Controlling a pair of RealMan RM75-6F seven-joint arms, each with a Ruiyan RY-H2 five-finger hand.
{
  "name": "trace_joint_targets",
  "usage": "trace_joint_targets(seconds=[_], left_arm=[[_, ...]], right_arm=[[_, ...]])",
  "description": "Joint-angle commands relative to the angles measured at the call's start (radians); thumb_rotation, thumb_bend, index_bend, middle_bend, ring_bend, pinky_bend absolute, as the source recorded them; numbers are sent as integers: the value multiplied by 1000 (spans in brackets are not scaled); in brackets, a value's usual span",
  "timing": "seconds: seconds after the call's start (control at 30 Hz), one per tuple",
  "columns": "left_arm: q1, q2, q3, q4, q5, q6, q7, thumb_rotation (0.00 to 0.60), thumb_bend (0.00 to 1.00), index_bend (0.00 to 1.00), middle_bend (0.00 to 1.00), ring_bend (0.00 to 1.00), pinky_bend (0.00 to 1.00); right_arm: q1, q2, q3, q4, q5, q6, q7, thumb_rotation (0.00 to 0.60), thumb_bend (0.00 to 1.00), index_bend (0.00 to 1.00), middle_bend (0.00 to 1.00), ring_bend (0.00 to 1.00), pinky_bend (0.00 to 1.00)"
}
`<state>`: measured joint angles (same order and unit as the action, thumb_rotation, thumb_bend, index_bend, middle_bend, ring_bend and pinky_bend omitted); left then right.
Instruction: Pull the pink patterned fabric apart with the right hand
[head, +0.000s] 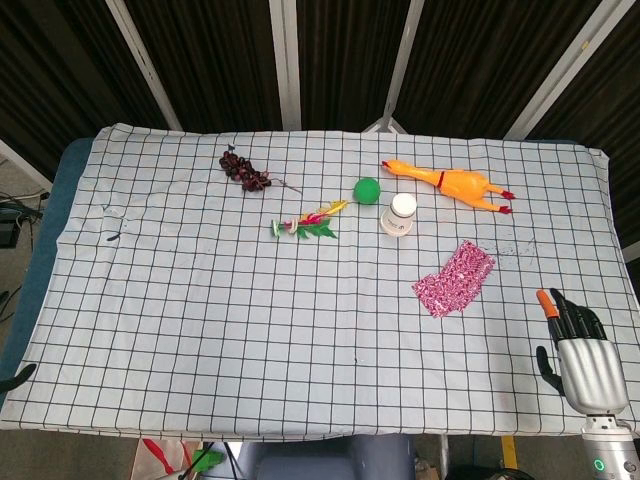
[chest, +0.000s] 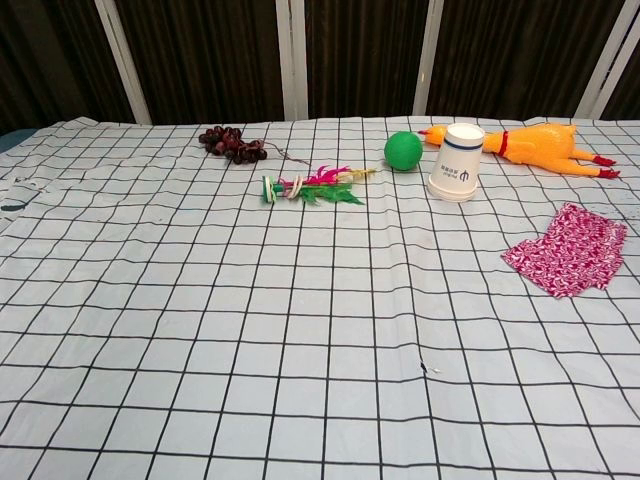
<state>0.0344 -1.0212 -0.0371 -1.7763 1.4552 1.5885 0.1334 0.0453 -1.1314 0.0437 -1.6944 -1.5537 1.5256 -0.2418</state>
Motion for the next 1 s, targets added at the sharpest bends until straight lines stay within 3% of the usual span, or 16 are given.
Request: trace_joint_targets(seconds=[0.03,0.63,1.0], left_arm=[[0,-6,0,12,13,8,-5,600,204,105,27,41,62],[0,-9,6,5,13,-2,5,600,204,105,27,41,63],[-6,-7,7,-13,-7,-24,27,600,204,105,27,43,62]], right_arm=[[0,0,0,1,0,1,1,600,515,0,65,134,148],[6,-10,-10,3,-9,-18,-9,600,515,0,83,165,161],[60,-72,-6,23,-4,-103,-88,600,515,1,532,558,348]])
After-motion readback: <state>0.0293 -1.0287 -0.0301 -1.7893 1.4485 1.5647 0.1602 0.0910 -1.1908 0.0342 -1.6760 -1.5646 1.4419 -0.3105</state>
